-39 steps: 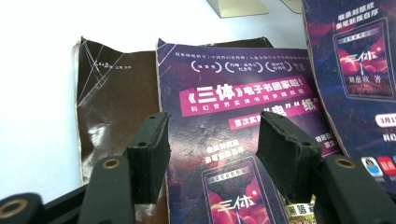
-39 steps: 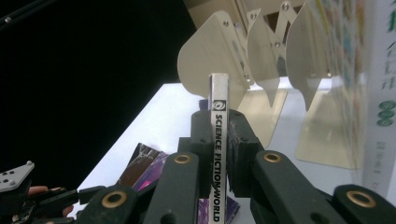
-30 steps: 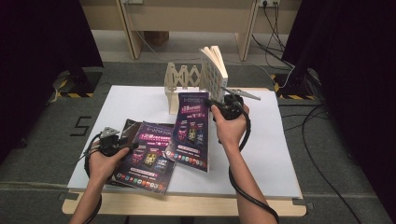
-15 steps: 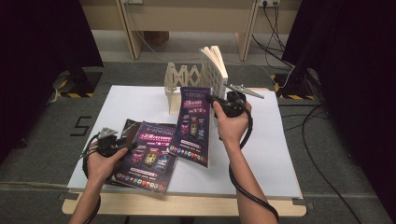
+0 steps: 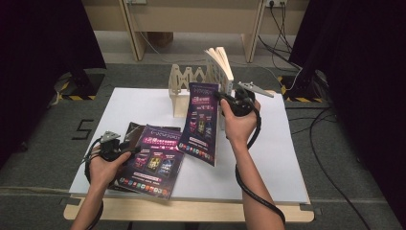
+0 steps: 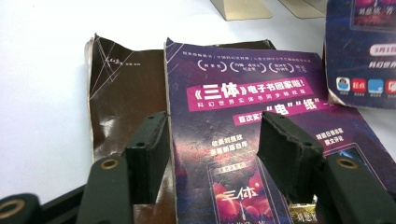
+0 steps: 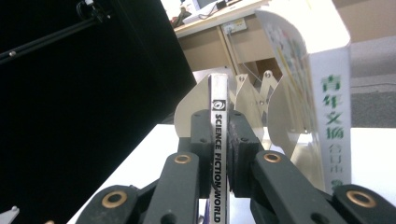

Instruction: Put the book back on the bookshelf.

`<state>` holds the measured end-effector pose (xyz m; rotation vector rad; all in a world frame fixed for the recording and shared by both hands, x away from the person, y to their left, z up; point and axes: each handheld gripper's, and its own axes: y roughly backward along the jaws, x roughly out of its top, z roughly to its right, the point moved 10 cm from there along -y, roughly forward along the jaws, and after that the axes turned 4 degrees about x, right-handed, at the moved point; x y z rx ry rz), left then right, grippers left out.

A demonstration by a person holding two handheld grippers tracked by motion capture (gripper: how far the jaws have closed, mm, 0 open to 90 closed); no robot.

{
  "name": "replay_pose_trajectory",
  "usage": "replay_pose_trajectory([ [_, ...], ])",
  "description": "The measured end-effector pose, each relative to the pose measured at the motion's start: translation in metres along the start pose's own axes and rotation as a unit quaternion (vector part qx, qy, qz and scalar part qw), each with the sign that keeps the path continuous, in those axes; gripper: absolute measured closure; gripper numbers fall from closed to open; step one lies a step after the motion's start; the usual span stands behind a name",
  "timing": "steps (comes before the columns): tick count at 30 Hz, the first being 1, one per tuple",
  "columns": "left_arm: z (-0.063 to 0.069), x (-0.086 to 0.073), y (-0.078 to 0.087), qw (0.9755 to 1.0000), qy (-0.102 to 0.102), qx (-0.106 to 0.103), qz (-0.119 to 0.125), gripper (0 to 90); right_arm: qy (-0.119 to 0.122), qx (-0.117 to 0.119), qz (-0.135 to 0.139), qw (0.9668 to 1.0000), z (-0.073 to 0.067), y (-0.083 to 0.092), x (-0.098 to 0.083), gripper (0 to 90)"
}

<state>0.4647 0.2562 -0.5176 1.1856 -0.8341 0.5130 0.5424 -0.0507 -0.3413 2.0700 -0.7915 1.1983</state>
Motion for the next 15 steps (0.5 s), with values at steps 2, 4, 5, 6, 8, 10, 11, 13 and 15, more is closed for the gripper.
replay_pose_trajectory([
  [2,-0.001,0.000,0.001,1.0000,0.000,0.002,0.000,41.9,0.003,-0.002,0.006,1.0000,0.001,0.001,0.004,83.8],
  [4,-0.002,0.000,0.001,1.0000,0.002,0.002,0.001,41.9,0.006,-0.005,0.010,0.9999,0.000,0.003,0.007,83.8],
  [5,-0.002,0.000,0.001,1.0000,0.002,0.002,0.002,41.9,0.007,-0.005,0.011,0.9999,-0.001,0.003,0.009,83.8],
  [6,-0.002,0.001,0.002,1.0000,0.002,0.003,0.003,41.9,0.011,-0.007,0.014,0.9998,-0.002,0.003,0.011,83.7],
  [8,-0.002,0.001,0.002,1.0000,0.002,0.002,0.003,41.9,0.012,-0.007,0.015,0.9998,-0.002,0.003,0.012,83.8],
  [10,-0.001,0.000,0.001,1.0000,0.003,0.002,0.002,41.9,0.013,-0.009,0.018,0.9997,-0.002,0.003,0.015,83.8],
  [11,-0.001,0.000,0.001,1.0000,0.002,0.002,0.000,41.9,0.012,-0.007,0.018,0.9997,-0.002,0.003,0.017,83.7],
  [13,-0.001,0.000,0.000,1.0000,0.001,0.000,0.001,41.9,0.008,-0.004,0.022,0.9997,-0.003,0.002,0.019,83.7],
  [15,-0.001,-0.001,0.000,1.0000,0.000,-0.001,0.001,41.8,0.007,-0.005,0.023,0.9997,-0.002,0.001,0.022,83.8],
])
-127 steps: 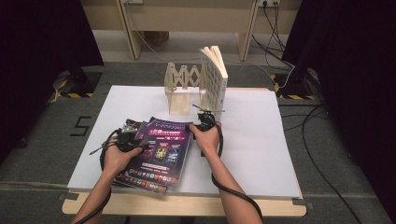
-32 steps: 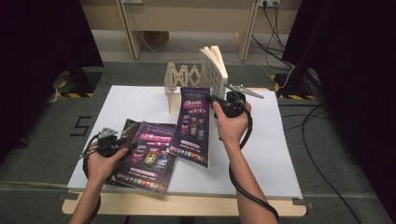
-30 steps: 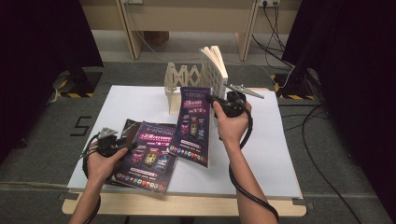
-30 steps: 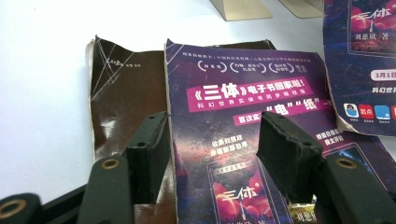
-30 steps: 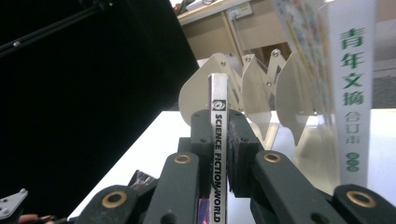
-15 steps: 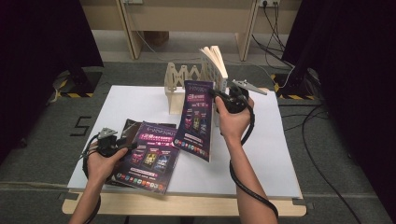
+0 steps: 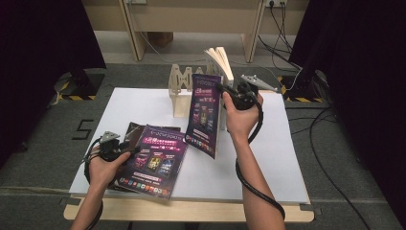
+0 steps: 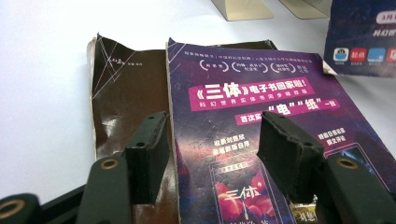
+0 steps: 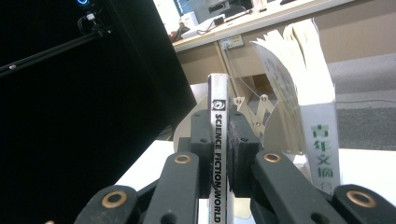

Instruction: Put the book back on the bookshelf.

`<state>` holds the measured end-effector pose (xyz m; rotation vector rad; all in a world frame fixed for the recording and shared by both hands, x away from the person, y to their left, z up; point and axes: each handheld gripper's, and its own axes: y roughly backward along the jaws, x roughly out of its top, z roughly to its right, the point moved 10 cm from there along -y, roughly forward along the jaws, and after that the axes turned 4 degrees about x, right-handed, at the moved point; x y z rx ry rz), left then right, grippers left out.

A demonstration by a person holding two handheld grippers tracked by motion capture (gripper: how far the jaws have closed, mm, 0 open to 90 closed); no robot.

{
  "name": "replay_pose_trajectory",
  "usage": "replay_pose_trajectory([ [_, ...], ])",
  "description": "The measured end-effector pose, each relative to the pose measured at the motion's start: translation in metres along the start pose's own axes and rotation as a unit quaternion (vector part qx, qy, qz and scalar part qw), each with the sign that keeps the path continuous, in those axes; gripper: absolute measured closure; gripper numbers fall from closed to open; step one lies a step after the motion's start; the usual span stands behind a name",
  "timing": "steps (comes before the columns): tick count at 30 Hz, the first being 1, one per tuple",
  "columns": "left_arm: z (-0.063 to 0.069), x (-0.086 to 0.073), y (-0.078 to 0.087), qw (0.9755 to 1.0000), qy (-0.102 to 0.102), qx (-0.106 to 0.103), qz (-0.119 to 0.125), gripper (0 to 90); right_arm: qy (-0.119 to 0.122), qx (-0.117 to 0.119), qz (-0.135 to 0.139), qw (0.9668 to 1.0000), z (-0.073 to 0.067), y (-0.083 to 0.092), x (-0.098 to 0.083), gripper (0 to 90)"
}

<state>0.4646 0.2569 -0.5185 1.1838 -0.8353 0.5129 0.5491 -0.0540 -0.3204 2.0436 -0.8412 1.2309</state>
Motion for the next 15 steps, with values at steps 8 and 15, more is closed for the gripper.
replay_pose_trajectory([
  [8,-0.002,0.001,0.001,1.0000,0.000,0.002,0.002,41.8,0.014,-0.012,0.007,0.9998,0.000,-0.005,0.008,83.8],
  [15,-0.002,0.000,0.001,1.0000,0.001,0.003,0.001,41.8,0.023,-0.017,0.010,0.9995,0.000,-0.009,0.012,83.7],
])
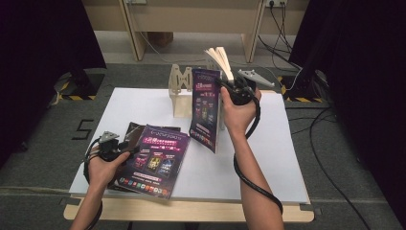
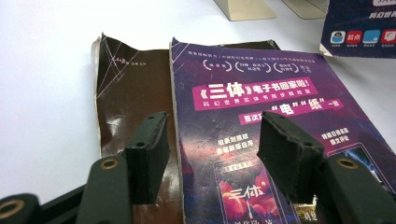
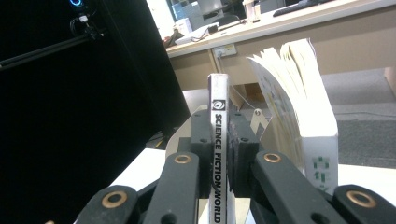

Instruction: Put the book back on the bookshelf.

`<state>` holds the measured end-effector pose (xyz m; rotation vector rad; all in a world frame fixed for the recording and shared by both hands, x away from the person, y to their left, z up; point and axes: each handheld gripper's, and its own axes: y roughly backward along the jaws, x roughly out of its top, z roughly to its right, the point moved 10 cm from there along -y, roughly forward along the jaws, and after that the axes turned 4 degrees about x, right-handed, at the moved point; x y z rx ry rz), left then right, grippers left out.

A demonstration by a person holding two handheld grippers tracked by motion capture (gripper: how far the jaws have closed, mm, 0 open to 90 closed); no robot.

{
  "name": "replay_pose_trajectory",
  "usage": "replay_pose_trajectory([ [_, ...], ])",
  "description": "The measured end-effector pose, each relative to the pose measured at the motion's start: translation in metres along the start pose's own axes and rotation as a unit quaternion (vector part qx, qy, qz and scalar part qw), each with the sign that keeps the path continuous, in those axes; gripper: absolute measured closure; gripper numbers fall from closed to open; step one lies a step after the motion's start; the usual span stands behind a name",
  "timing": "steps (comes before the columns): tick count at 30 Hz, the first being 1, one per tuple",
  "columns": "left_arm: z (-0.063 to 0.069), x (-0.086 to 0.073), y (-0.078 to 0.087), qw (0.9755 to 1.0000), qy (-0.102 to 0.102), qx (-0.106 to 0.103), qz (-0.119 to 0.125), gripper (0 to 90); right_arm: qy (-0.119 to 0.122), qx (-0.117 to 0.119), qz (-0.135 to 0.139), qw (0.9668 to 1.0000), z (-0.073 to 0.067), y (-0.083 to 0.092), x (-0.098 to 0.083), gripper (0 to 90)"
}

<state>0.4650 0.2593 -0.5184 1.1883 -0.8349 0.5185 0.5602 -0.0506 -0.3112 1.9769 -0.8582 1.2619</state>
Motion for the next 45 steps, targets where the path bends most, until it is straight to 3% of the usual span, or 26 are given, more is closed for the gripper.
replay_pose_trajectory([
  [29,0.000,-0.003,-0.003,1.0000,-0.002,-0.002,-0.002,41.6,0.011,-0.027,0.026,0.9993,0.006,-0.029,0.020,83.7],
  [37,-0.002,-0.006,-0.003,1.0000,0.001,0.001,-0.006,41.6,0.007,-0.032,0.020,0.9993,0.007,-0.039,0.022,83.7],
  [45,-0.002,-0.010,-0.005,0.9999,0.001,0.000,-0.010,41.7,0.022,-0.039,0.035,0.9984,0.007,-0.050,0.032,83.7],
])
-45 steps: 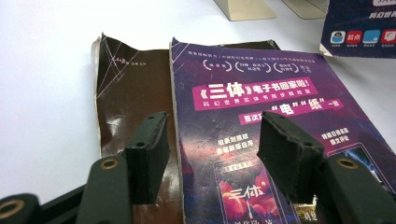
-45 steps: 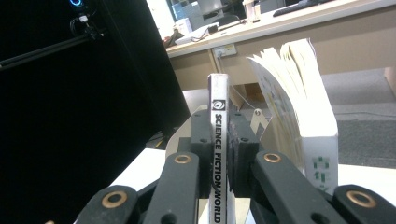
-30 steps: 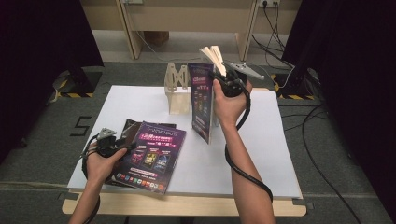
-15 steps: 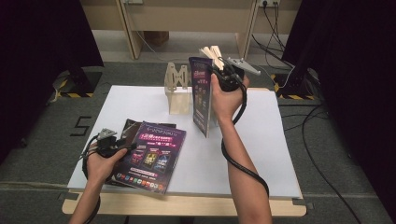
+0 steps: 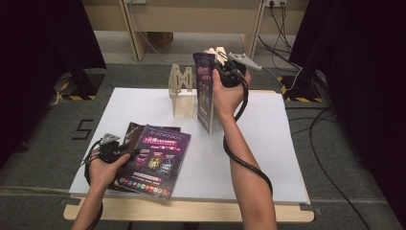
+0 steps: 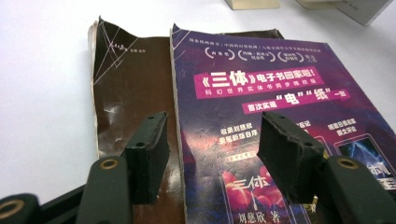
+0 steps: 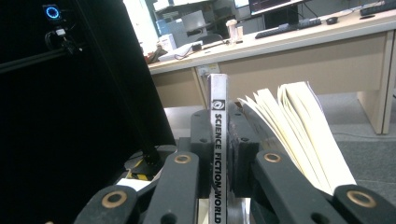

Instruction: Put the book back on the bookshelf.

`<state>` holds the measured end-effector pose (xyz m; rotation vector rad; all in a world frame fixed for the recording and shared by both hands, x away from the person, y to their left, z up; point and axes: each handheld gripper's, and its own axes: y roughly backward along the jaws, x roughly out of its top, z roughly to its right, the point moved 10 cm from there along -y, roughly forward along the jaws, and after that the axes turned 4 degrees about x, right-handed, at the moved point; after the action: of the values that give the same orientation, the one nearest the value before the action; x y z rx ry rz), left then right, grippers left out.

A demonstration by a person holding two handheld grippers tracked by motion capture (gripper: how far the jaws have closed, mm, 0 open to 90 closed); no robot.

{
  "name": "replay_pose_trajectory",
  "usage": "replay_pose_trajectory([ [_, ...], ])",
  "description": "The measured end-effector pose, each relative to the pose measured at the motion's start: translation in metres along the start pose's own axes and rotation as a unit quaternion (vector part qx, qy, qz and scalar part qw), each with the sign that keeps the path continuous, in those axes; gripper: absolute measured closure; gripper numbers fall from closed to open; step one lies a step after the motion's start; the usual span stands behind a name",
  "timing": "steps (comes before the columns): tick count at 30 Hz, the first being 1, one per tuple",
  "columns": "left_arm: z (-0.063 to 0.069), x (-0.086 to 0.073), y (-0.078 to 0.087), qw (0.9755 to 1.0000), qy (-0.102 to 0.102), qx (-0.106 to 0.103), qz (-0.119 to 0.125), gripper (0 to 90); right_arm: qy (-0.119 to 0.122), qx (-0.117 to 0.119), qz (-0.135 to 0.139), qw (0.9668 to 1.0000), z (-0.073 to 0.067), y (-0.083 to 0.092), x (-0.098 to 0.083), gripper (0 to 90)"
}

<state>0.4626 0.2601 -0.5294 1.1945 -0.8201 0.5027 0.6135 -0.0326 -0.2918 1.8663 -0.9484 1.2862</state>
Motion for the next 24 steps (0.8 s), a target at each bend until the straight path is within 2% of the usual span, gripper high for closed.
replay_pose_trajectory([
  [7,0.002,0.000,-0.001,1.0000,-0.001,-0.002,0.000,41.7,0.011,-0.007,0.000,0.9999,-0.001,-0.012,0.000,83.7],
  [17,0.003,0.001,0.000,1.0000,0.001,-0.004,0.003,41.7,0.001,-0.007,0.002,1.0000,-0.001,-0.027,-0.001,83.7],
  [24,0.002,0.002,-0.001,1.0000,0.004,-0.005,0.006,41.7,0.013,-0.020,0.012,0.9996,-0.002,-0.037,0.000,83.6],
])
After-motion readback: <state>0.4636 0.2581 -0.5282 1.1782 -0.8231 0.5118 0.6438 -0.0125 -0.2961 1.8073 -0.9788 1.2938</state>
